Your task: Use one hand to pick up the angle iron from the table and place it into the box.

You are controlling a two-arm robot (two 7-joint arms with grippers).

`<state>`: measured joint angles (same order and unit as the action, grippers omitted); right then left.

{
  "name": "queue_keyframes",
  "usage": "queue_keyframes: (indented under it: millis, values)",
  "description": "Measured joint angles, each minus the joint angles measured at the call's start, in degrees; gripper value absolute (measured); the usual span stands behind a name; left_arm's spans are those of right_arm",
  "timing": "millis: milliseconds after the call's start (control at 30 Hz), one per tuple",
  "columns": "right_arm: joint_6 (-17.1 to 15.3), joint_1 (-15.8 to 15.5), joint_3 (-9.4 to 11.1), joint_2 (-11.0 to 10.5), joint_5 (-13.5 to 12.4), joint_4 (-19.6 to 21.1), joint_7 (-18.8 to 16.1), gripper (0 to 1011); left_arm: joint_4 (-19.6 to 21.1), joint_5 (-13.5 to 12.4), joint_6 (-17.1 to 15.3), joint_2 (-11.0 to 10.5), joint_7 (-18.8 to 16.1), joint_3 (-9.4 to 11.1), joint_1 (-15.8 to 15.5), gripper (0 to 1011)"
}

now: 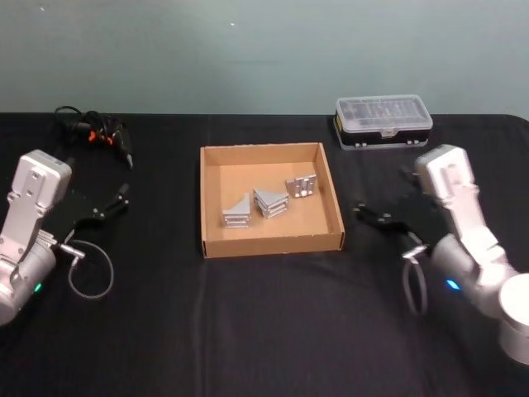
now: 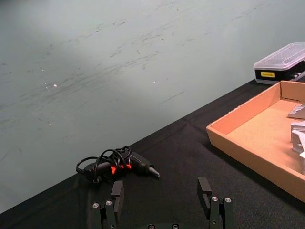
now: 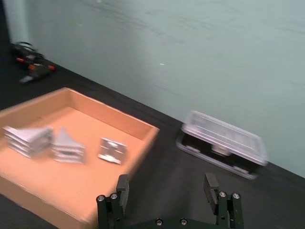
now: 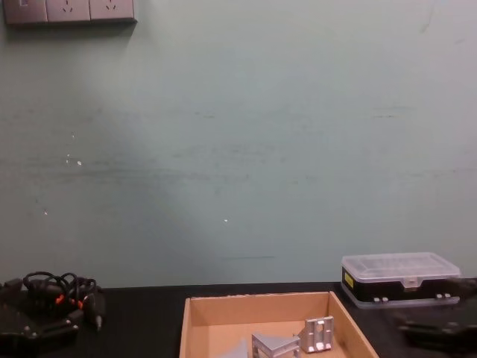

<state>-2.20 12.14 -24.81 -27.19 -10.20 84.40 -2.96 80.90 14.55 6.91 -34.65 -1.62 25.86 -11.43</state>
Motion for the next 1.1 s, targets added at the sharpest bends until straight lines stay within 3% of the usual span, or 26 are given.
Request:
queue_keyframes:
  millis: [167,300,1100]
  values:
    - [5.9,-0.5,-0.7,-4.9,-2.8,-2.3,3.0,1003,0.0,0.0,0.0,0.0,0.0,0.0,0.0,1011]
    - [8.2,-0.6,-1.0,-6.7,-3.9,-3.2,4.1,1003,0.0,0.0,0.0,0.0,0.0,0.0,0.0,1011]
    - [9.1,-0.7,-1.1,-7.4,-4.4,-3.5,4.6,1003,0.0,0.0,0.0,0.0,0.0,0.0,0.0,1011]
